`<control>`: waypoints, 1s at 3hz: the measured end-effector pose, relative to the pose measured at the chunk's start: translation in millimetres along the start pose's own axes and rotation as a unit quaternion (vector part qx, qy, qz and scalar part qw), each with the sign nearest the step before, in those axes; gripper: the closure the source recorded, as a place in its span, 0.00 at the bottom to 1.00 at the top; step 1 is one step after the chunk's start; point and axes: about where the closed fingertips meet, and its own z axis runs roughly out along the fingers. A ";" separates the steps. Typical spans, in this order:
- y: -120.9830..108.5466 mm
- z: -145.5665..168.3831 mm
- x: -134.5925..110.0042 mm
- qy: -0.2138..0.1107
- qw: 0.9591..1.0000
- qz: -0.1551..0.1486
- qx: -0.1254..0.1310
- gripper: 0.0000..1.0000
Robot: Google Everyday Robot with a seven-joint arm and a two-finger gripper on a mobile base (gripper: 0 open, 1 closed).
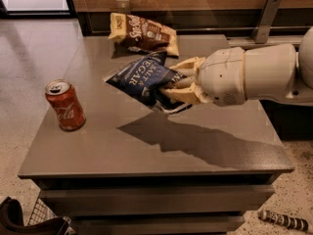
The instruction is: Move blue chip bag near coke can
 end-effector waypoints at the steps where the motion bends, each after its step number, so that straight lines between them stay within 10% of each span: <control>1: 8.7 43.9 13.4 0.004 1.000 -0.014 0.010 1.00; 3: 18.3 86.9 19.9 0.003 1.000 -0.021 -0.009 0.92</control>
Offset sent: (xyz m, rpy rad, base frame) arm 0.0285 0.0889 -0.0803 -0.0301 -0.0078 0.0512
